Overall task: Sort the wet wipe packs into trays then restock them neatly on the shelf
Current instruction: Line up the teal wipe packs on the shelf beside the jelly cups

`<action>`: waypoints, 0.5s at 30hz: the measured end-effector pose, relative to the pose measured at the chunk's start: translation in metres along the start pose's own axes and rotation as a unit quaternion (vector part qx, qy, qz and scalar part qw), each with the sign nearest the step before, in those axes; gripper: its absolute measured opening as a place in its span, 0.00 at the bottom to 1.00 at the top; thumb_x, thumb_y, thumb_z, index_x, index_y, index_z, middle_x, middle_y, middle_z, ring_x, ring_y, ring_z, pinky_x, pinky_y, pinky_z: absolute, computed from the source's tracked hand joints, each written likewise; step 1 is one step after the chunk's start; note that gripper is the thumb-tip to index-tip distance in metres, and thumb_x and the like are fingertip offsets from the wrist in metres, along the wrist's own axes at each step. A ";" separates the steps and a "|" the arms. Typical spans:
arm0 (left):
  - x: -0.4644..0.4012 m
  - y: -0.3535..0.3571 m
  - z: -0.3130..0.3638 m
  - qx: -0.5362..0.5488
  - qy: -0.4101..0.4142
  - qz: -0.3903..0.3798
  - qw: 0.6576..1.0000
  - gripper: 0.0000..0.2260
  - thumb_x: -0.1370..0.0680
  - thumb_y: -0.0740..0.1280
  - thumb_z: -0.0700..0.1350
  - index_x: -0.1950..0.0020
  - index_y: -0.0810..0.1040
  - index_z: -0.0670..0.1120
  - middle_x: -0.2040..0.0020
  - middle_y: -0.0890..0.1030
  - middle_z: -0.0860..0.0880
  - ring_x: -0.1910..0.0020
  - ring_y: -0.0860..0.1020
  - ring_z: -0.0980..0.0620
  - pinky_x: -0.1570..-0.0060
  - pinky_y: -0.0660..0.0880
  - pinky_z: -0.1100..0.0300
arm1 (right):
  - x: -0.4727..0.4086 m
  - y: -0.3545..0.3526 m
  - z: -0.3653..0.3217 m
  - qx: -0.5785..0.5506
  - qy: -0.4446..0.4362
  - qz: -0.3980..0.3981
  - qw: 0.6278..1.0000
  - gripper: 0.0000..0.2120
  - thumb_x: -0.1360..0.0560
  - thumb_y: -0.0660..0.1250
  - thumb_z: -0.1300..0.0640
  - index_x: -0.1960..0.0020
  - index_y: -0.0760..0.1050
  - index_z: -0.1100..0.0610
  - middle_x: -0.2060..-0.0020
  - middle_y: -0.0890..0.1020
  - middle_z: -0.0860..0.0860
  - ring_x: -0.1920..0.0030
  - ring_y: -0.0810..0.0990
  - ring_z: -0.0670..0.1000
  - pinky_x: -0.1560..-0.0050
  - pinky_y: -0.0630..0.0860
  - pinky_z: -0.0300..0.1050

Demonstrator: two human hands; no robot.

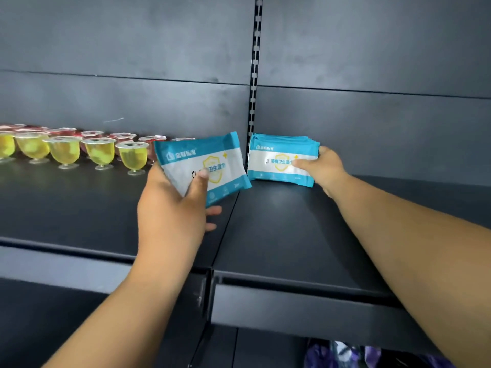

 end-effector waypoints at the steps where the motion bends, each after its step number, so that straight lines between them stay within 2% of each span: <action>1: 0.000 -0.001 0.000 -0.001 0.001 0.002 1.000 0.10 0.22 0.64 0.45 0.42 0.71 0.48 0.51 0.81 0.51 0.72 0.81 0.52 0.79 0.76 0.60 | -0.001 -0.001 0.002 0.015 -0.001 0.008 1.000 0.16 0.33 0.75 0.58 0.49 0.75 0.55 0.46 0.81 0.55 0.46 0.80 0.55 0.42 0.76 0.53; 5: -0.002 -0.003 -0.002 0.010 -0.005 0.005 1.000 0.12 0.22 0.64 0.45 0.39 0.71 0.47 0.51 0.81 0.50 0.72 0.82 0.52 0.79 0.75 0.61 | -0.006 -0.002 0.010 0.040 0.011 0.017 0.999 0.22 0.35 0.76 0.53 0.46 0.73 0.57 0.43 0.77 0.57 0.44 0.78 0.56 0.42 0.75 0.54; 9: 0.002 -0.003 0.003 0.016 0.009 -0.008 1.000 0.11 0.23 0.65 0.45 0.41 0.72 0.47 0.53 0.82 0.51 0.72 0.82 0.51 0.79 0.74 0.62 | -0.003 -0.005 0.012 0.047 0.020 0.005 0.999 0.17 0.30 0.73 0.56 0.46 0.74 0.60 0.47 0.80 0.55 0.48 0.79 0.55 0.44 0.75 0.49; 12: 0.006 -0.003 0.008 0.022 0.027 -0.012 0.999 0.09 0.24 0.66 0.45 0.45 0.72 0.50 0.54 0.82 0.53 0.72 0.82 0.50 0.78 0.74 0.63 | 0.000 -0.007 0.010 0.045 0.009 0.016 0.999 0.13 0.31 0.73 0.56 0.51 0.72 0.57 0.46 0.79 0.56 0.48 0.78 0.55 0.47 0.74 0.46; 14: 0.009 -0.002 0.010 0.015 0.030 -0.018 0.999 0.06 0.24 0.66 0.45 0.50 0.71 0.53 0.55 0.81 0.53 0.72 0.82 0.50 0.78 0.74 0.63 | 0.005 -0.012 0.007 0.038 0.018 0.048 0.998 0.14 0.31 0.74 0.55 0.58 0.67 0.54 0.43 0.77 0.58 0.47 0.77 0.55 0.47 0.72 0.45; 15: 0.010 -0.003 0.010 0.013 0.029 -0.023 0.999 0.07 0.24 0.66 0.45 0.52 0.70 0.55 0.55 0.81 0.53 0.73 0.81 0.50 0.79 0.74 0.63 | 0.009 -0.017 0.001 0.036 0.013 0.074 0.997 0.14 0.31 0.74 0.55 0.58 0.67 0.54 0.43 0.76 0.58 0.46 0.76 0.55 0.45 0.72 0.45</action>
Point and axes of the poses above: each hand's wrist, its own x-axis away from the middle knuckle, its own y-axis out of the palm, z = x × y, the point moved 6 cm from there along -x, towards the middle knuckle
